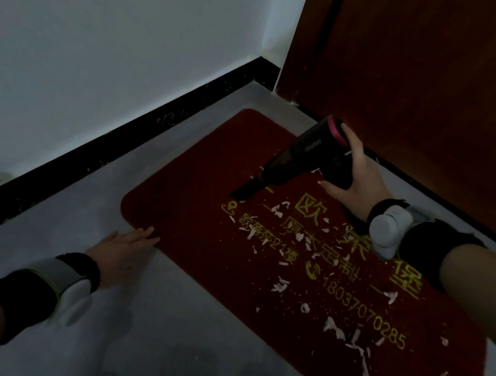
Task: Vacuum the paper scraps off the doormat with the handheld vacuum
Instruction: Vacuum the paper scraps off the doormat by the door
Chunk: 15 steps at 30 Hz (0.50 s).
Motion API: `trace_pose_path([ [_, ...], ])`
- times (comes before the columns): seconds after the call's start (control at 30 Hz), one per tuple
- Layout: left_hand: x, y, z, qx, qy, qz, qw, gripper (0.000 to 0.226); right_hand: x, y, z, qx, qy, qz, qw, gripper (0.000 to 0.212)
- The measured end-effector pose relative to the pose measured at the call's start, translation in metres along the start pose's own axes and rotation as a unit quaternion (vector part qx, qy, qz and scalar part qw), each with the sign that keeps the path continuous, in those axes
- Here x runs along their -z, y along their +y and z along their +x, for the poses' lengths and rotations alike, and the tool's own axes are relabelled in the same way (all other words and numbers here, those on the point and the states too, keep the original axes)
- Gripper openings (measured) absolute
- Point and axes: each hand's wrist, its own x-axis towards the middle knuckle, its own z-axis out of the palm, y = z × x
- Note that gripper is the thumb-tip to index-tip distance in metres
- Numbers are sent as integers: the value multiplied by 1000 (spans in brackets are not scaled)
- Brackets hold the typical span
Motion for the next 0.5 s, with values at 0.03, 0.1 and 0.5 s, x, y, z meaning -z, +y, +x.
trace_pose_path([
  [0.03, 0, 0, 0, 0, -1, 0, 1000, 70, 0, 0, -1, 0, -11, 12, 1000, 97],
  [0.1, -1, -1, 0, -2, -2, -5, 1000, 69, 0, 0, -2, -2, -32, 29, 999, 97],
  [0.5, -1, 1, 0, 2, 2, 0, 1000, 67, 3, -7, 6, 8, -21, -24, 999, 93],
])
